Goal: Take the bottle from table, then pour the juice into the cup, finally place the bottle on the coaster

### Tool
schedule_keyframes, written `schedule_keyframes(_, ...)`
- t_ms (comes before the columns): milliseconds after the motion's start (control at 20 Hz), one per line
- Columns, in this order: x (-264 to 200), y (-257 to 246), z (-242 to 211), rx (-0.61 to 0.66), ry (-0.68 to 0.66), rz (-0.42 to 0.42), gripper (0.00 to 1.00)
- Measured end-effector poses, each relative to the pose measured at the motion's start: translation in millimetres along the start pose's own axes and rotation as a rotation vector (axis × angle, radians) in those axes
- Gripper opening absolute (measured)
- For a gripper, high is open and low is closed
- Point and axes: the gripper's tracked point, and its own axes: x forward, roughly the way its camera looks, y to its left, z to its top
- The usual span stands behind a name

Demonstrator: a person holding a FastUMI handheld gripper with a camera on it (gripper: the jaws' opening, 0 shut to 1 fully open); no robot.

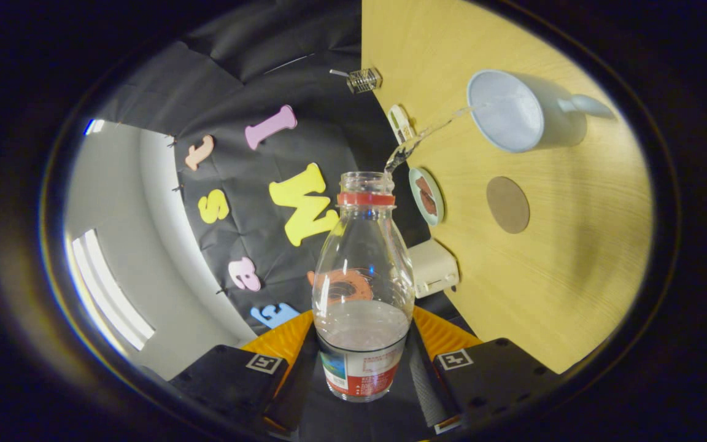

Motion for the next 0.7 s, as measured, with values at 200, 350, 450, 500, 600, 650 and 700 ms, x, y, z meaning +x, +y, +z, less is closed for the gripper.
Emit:
schedule_keyframes(200, 0.8, 2.3, 1.7, 0.015, -0.001, 0.011, 0.77)
schedule_keyframes(350, 3.3, 5.1, -0.9, 0.024, 0.011, 0.020, 0.77)
schedule_keyframes(450, 6.1, 11.7, -3.0, 0.022, 0.015, 0.035, 0.77)
schedule_keyframes(500, 4.2, 18.5, -1.0, 0.024, 0.007, 0.052, 0.77)
schedule_keyframes(600, 3.7, 26.2, -1.9, 0.037, 0.001, 0.067, 0.77)
schedule_keyframes(650, 4.1, 27.5, -3.9, 0.045, 0.005, 0.068, 0.77)
schedule_keyframes(700, 4.2, 28.6, -4.9, 0.053, 0.007, 0.070, 0.77)
